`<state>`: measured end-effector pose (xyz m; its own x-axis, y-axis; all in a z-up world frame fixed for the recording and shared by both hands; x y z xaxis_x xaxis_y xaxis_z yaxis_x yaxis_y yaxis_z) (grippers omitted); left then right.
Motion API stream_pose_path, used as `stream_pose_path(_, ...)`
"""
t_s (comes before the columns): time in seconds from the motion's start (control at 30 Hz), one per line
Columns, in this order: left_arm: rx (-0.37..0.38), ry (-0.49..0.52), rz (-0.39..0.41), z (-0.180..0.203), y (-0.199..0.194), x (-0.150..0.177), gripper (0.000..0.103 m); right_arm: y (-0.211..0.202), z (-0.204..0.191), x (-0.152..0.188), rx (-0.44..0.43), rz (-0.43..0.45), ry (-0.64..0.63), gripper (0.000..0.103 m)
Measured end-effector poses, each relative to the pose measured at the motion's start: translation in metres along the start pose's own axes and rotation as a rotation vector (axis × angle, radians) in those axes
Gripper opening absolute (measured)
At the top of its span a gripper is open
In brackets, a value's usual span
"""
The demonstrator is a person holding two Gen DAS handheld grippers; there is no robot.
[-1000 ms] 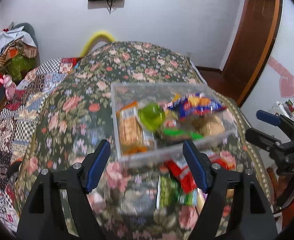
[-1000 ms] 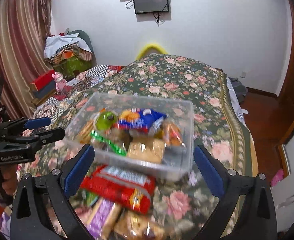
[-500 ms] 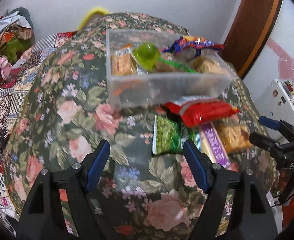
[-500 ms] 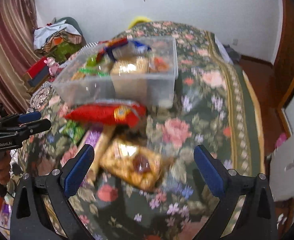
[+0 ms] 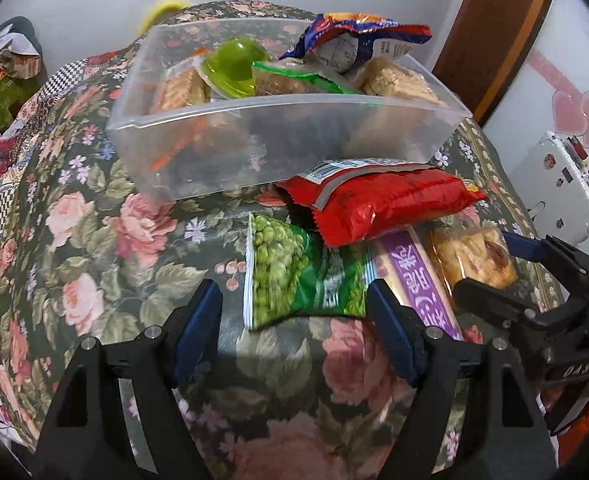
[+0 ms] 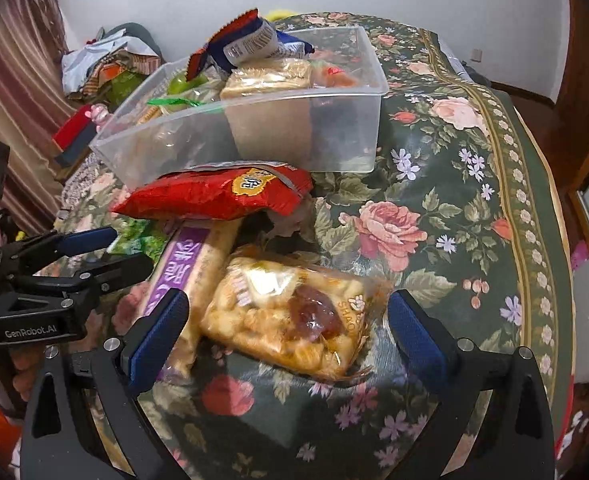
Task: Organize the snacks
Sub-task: 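Grasp the green pea bag with the left tool while the right grasps the clear fried-snack bag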
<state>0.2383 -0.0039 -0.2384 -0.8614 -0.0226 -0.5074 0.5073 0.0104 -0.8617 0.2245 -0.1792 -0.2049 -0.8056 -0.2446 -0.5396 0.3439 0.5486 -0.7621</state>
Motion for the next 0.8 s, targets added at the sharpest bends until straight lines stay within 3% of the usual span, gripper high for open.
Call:
stream_pose_path(0.13, -0.009, -0.020, 0.009, 0.000, 0.009, -0.005, 0.076, 0.002, 0.006, 0.002, -0.020, 0.003, 0.023, 0.096)
stream_pose_path(0.27, -0.015, -0.025, 0.037, 0.001, 0.013, -0.007, 0.073, -0.001, 0.012, 0.005, -0.011, 0.022, 0.024, 0.083)
stream_pose_path(0.33, -0.011, -0.018, 0.050, 0.003, 0.013, -0.005, 0.057, -0.001, 0.011, 0.006, 0.000, 0.023, 0.012, 0.081)
stream_pose_path(0.43, -0.007, -0.028, 0.058, 0.001, 0.011, -0.004, 0.047, -0.003, 0.010, 0.007, 0.009, 0.032, -0.005, 0.079)
stream_pose_path(0.8, -0.025, -0.054, 0.095, -0.022, -0.015, 0.007, 0.037, -0.017, 0.016, 0.012, -0.001, 0.059, 0.021, 0.076)
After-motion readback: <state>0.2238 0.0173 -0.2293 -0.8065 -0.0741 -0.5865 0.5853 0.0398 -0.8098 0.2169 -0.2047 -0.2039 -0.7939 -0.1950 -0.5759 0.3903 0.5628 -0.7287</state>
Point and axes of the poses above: each gripper's, at about its wrist camera, not at the fingertips, and y roughly the way its jaws point, z to its right, x to its underside, the point moved 4 cm from there along y, roughly the way its jaws point, and after that the axes turned 9 degrees about -x, right-handed, at the moved point
